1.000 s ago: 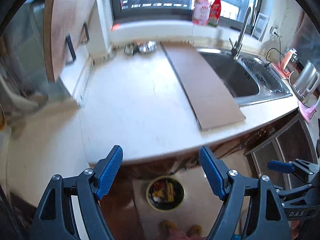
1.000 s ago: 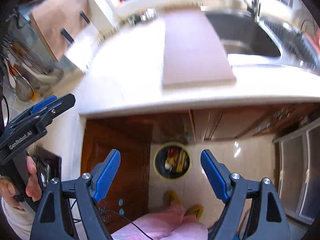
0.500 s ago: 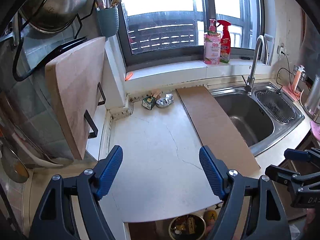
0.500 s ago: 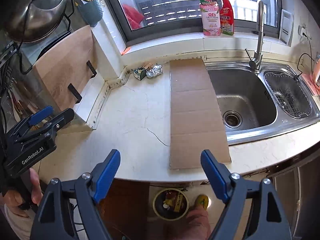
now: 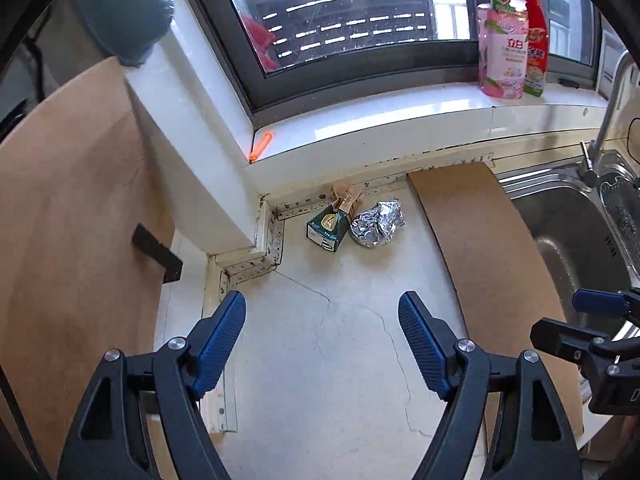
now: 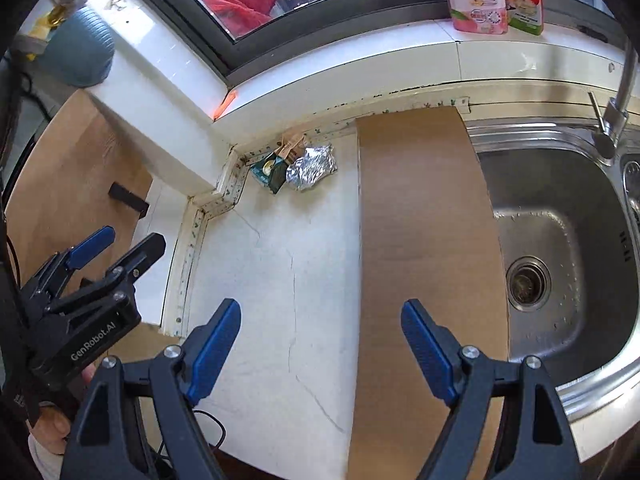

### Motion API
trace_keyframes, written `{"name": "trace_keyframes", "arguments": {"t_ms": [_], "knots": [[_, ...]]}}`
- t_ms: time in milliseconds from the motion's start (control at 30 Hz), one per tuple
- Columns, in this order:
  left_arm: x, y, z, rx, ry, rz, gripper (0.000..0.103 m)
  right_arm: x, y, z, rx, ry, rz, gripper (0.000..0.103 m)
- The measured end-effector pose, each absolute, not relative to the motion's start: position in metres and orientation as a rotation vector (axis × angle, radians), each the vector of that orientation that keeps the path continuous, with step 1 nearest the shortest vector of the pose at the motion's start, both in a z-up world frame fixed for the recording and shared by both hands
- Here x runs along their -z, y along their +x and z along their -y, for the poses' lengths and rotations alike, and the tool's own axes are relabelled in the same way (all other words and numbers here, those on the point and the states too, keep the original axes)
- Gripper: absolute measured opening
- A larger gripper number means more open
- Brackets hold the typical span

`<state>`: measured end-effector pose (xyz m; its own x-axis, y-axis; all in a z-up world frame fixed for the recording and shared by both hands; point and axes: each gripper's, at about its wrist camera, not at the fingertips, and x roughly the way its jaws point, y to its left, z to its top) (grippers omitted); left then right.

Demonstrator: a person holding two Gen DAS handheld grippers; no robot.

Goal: Collect trash
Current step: 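Raise both tools back toward the milk carton and foil ball, then grasp the green milk carton with the left gripper while the right gripper grasps the foil ball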

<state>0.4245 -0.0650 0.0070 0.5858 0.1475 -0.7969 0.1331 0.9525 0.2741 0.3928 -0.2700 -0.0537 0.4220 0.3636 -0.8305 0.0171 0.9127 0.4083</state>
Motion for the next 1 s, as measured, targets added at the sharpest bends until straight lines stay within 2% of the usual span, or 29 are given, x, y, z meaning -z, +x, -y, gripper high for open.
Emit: {"name": "trace_keyframes", "arguments": {"t_ms": [233,600,800,933,1000], "knots": [[0.050,0.516,0.074,-0.031,0.377,-1.072,0.077,0.102,0.505,0.277,-0.225,0.512,-1.224,0.083],[0.086,0.560,0.054,-0.080,0.332,-1.137,0.077,0.174,0.605,0.242,-0.230,0.631,-1.326,0.078],[0.094,0.575,0.046,-0.100,0.276,-1.152,0.077,0.196,0.624,0.221,-0.242,0.634,-1.376,0.063],[0.098,0.581,0.045,-0.094,0.261,-1.163,0.077,0.202,0.627,0.216,-0.256,0.646,-1.368,0.045],[0.101,0.584,0.047,-0.094,0.270,-1.166,0.077,0.202,0.626,0.215,-0.260,0.638,-1.365,0.045]]}}
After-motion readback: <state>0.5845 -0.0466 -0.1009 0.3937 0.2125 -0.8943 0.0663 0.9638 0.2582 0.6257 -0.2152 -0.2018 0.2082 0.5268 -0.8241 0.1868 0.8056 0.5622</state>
